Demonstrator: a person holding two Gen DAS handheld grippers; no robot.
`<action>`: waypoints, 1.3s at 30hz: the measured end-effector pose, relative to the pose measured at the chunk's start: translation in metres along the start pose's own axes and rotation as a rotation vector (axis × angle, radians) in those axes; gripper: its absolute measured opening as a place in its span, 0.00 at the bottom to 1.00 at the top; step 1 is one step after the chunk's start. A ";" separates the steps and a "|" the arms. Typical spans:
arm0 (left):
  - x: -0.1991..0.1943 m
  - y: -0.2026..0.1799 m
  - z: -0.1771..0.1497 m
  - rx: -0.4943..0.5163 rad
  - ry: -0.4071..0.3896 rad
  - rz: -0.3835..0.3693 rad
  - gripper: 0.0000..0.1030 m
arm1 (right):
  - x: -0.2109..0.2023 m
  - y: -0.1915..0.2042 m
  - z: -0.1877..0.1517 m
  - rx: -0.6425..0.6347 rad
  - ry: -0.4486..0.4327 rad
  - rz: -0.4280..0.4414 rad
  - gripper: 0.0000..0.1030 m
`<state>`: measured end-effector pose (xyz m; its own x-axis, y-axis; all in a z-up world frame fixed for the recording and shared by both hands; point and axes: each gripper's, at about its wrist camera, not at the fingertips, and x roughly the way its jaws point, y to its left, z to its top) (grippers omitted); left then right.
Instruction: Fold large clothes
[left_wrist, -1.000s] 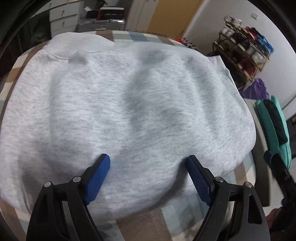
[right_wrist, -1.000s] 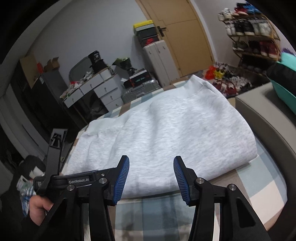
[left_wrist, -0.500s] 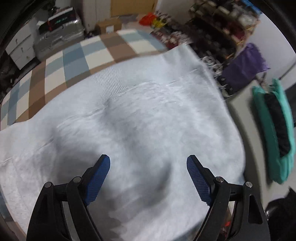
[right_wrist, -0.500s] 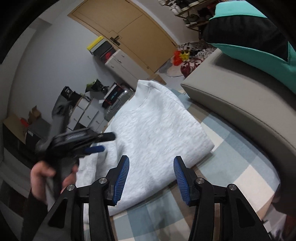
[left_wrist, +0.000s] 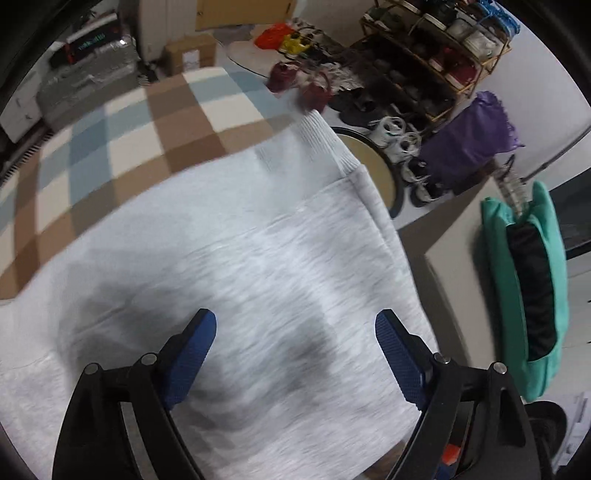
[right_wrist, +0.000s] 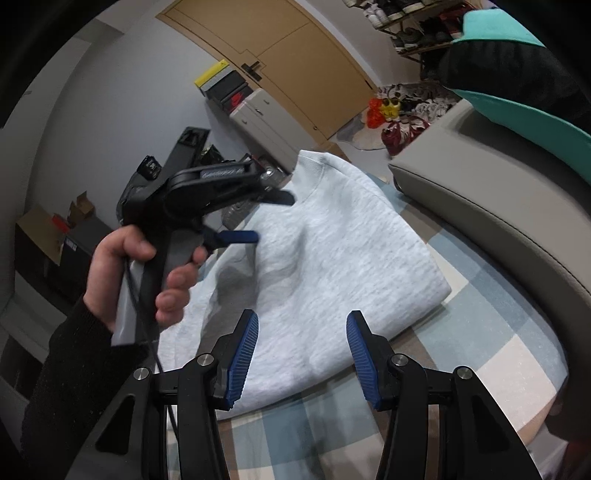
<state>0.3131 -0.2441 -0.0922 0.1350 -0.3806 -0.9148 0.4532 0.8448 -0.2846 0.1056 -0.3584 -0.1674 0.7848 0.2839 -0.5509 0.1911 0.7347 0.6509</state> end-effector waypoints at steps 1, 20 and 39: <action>0.014 0.006 -0.001 -0.022 0.034 -0.035 0.82 | 0.000 0.001 -0.001 -0.007 0.001 -0.005 0.49; -0.068 0.127 -0.124 -0.180 -0.040 0.033 0.65 | 0.018 0.004 -0.006 -0.048 0.073 -0.031 0.49; -0.108 0.232 -0.174 -0.417 -0.213 0.070 0.67 | 0.035 0.027 -0.018 -0.149 0.075 -0.112 0.53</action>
<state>0.2499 0.0584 -0.1089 0.3502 -0.3493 -0.8691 0.0498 0.9335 -0.3552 0.1276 -0.3180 -0.1786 0.7167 0.2362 -0.6562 0.1811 0.8456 0.5022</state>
